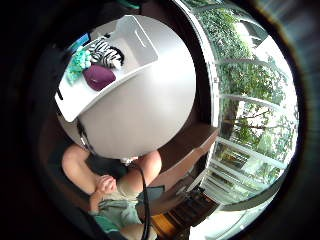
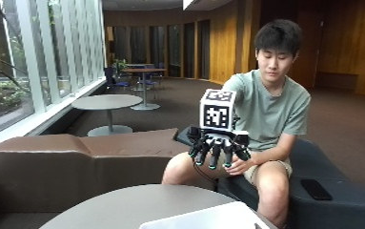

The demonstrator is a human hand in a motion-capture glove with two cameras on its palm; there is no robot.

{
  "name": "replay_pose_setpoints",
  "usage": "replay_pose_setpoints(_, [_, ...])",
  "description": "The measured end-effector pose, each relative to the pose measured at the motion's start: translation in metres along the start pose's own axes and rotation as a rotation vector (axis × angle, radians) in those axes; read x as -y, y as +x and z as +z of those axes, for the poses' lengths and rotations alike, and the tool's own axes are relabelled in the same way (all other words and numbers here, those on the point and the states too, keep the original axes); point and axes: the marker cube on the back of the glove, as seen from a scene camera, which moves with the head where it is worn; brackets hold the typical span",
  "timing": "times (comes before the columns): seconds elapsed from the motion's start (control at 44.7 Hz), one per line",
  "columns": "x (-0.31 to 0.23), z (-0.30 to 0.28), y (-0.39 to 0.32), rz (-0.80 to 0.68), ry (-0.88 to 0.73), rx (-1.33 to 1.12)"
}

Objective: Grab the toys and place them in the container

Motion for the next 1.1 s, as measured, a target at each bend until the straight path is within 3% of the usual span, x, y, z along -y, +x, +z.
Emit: replay_pose_setpoints(1.096, [0.011, 0.014, 0.004, 0.000, -0.019, 0.013])
